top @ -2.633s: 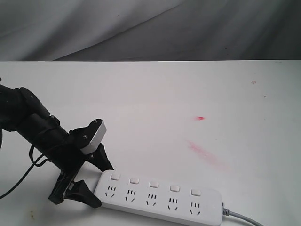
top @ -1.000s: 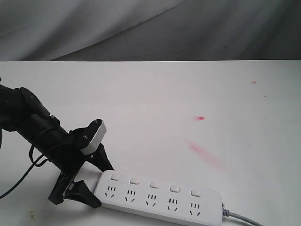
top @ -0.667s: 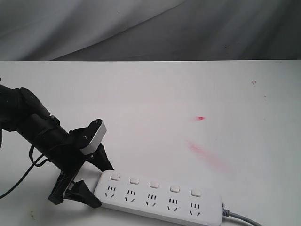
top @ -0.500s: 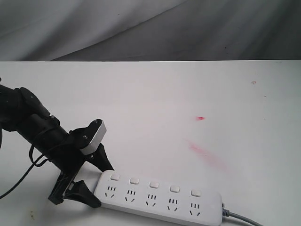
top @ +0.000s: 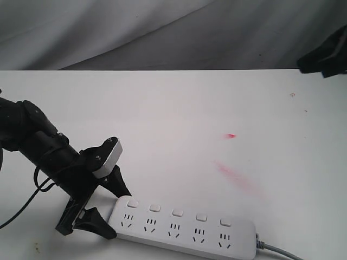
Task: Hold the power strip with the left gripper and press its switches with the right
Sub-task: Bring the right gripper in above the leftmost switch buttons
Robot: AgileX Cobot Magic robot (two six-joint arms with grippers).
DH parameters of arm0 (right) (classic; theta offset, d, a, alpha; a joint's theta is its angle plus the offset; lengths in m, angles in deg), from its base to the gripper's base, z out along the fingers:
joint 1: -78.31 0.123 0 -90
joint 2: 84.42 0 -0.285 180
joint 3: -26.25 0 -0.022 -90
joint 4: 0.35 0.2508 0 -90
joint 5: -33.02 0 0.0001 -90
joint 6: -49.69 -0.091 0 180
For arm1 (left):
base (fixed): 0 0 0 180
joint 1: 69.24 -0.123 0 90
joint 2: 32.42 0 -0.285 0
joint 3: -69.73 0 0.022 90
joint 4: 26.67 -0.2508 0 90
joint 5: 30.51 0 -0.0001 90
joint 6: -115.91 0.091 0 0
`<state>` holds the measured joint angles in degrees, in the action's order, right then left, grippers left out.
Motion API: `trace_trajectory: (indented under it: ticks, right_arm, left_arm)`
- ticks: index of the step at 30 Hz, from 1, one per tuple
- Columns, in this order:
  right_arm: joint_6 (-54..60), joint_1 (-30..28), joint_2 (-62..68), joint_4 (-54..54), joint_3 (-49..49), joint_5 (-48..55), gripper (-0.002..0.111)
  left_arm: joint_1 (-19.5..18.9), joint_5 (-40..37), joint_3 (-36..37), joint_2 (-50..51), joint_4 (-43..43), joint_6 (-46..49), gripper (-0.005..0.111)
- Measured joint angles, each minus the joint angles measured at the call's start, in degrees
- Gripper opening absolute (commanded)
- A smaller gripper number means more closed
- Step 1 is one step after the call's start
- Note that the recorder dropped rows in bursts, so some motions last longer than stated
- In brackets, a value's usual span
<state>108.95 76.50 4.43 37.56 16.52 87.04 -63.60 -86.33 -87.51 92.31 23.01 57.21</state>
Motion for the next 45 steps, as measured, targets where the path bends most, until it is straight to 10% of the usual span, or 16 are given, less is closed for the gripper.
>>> trace_trajectory:
  ticks: [13, 45]
  right_arm:
    - [6.41, 14.70, 8.98, 1.64, 0.12, -9.94, 0.063]
    - [14.45, 36.72, 28.29, 12.18, 0.12, -22.10, 0.065]
  left_arm:
    - [0.00, 0.00, 0.00, 0.00, 0.00, 0.00, 0.050]
    - [0.00, 0.00, 0.00, 0.00, 0.00, 0.00, 0.050]
